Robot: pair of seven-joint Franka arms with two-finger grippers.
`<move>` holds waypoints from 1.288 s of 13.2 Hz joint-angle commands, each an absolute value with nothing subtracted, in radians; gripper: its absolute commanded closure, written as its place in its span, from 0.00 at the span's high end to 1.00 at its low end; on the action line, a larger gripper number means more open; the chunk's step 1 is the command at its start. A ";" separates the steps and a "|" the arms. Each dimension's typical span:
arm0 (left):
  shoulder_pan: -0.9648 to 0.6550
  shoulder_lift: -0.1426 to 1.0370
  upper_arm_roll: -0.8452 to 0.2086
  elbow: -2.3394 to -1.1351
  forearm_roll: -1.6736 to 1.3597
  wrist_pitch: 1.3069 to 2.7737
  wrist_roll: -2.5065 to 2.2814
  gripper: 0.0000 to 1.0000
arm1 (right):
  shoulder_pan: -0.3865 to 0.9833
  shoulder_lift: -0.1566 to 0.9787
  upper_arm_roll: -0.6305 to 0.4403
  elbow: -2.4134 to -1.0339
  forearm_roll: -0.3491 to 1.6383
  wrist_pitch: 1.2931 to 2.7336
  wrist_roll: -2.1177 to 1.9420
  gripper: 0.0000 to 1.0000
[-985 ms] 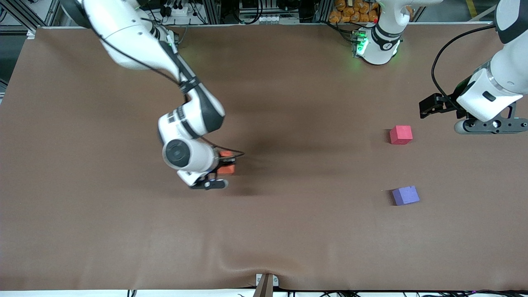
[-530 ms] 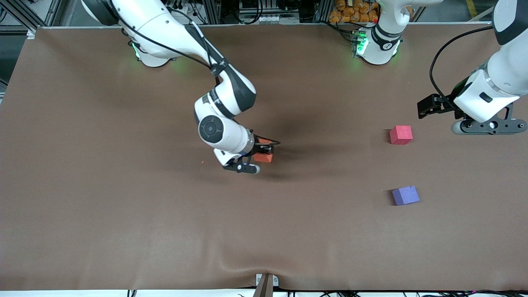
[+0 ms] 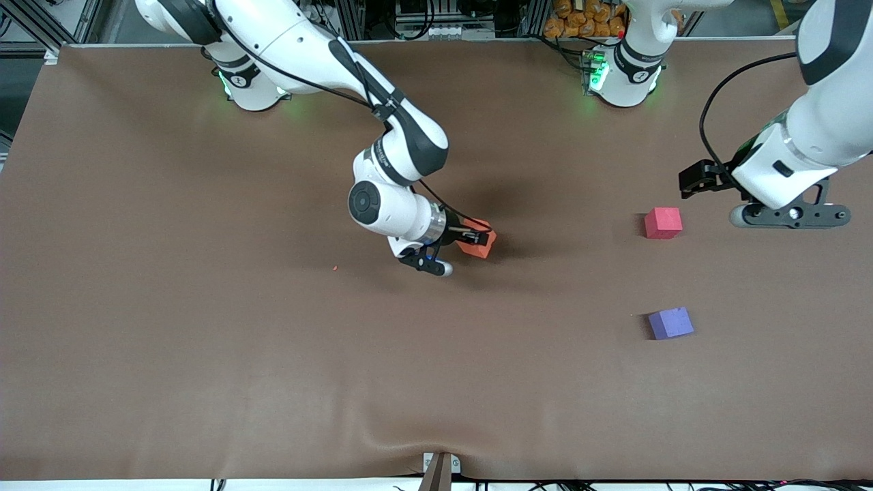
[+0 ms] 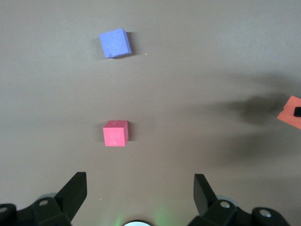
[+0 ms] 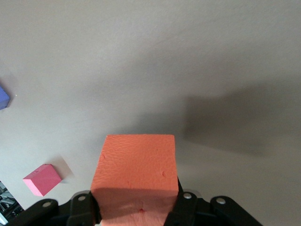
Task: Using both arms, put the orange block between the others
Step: 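Lower the orange cube and open the right gripper while the left gripper approaches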
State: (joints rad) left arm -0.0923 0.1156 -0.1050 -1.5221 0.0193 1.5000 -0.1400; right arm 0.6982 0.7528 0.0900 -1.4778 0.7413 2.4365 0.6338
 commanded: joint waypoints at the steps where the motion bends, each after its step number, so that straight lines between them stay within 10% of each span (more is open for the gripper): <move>1: -0.109 0.144 -0.123 -1.516 0.045 1.505 -0.166 1.00 | 0.721 0.768 0.078 -1.470 0.811 2.467 0.697 0.46; 17: -0.199 0.273 -0.123 -1.513 0.046 1.597 -0.336 1.00 | 0.799 0.815 0.080 -1.436 0.905 2.540 0.830 0.67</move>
